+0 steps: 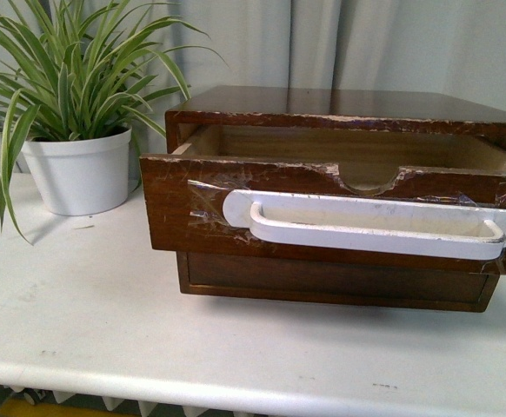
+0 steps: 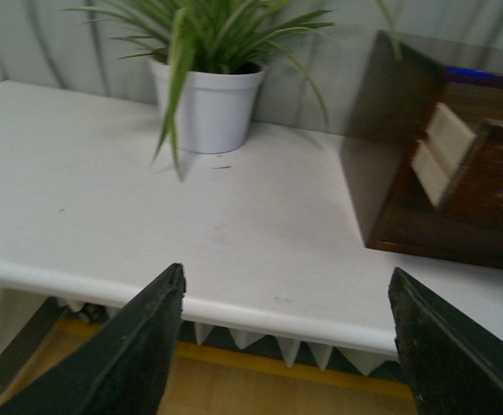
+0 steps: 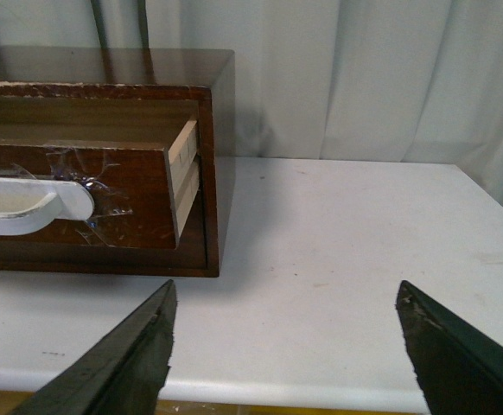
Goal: Open drawer
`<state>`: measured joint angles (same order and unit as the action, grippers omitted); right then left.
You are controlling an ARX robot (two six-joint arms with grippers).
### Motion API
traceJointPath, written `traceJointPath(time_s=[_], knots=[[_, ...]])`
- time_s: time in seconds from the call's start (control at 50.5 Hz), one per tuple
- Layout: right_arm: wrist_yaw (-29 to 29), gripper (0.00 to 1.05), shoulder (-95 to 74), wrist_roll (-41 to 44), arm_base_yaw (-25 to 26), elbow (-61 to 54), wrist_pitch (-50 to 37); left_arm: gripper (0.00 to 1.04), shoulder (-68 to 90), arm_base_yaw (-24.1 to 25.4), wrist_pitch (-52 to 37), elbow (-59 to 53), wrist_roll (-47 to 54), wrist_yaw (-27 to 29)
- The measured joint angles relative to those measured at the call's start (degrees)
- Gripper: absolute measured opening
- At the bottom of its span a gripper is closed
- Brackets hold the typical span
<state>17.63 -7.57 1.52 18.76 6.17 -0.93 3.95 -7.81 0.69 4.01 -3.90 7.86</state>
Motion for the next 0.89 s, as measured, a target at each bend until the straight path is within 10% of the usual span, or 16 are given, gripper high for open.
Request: traceJointPath(time_s=[0.396,0.89], knots=[[-16.59,0.04,4.5,-0.81,-15.37,-2.78,1.16,0.04,-3.54,7.58,-0.37,-3.28,3.21,-7.58],[-17.55,0.01,7.34,-0.92,-18.56,-5.75,1.09,0.04,-3.78,7.61,-0.37,-3.28,3.48,-7.78]])
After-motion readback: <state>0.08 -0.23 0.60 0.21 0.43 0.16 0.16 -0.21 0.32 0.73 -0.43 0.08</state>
